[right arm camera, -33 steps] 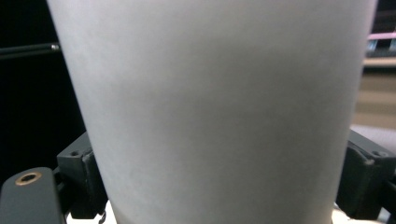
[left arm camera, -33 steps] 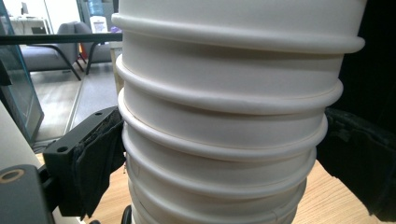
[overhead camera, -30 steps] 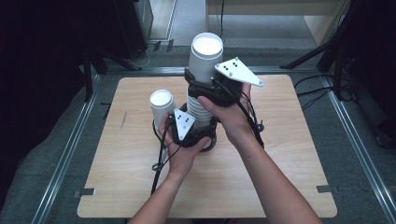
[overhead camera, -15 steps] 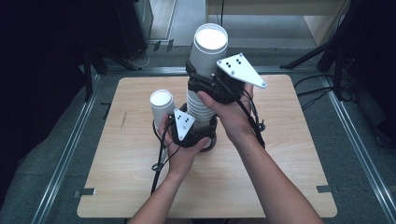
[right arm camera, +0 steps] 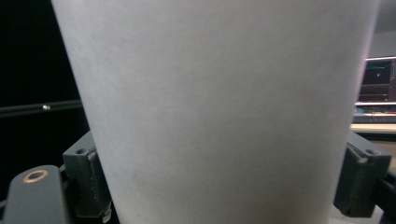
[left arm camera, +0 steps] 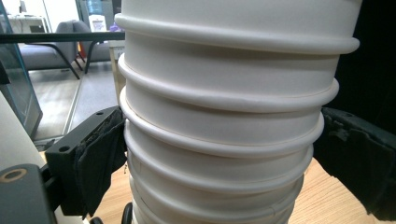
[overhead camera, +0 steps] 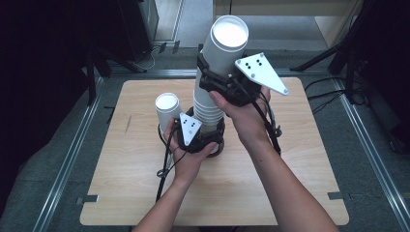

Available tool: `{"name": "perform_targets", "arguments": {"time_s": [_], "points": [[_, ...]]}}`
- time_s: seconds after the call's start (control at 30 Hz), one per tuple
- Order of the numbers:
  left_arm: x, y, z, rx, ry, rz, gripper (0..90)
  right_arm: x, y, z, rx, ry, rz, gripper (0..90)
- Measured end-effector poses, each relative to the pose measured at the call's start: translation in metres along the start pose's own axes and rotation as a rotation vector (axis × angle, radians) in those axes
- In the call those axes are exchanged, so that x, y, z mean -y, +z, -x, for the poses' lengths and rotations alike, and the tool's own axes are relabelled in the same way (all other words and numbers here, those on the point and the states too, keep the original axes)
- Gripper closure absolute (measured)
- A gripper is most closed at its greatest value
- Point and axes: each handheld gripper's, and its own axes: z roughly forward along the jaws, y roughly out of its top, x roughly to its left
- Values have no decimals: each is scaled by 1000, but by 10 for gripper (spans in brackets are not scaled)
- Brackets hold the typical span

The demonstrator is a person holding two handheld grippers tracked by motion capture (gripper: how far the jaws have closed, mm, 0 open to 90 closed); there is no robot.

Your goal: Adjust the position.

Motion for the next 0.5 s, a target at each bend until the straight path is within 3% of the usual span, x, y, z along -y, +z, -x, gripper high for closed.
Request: {"name": "perform_targets", "arguments": {"time_s": [0.27,0.5], "points": [[0,0,0,1,3,1,43,-11,-6,8,26,14,31,132],[0,0,-1,4,4,1,44,-18,-17,16,34,13,26,131]]}}
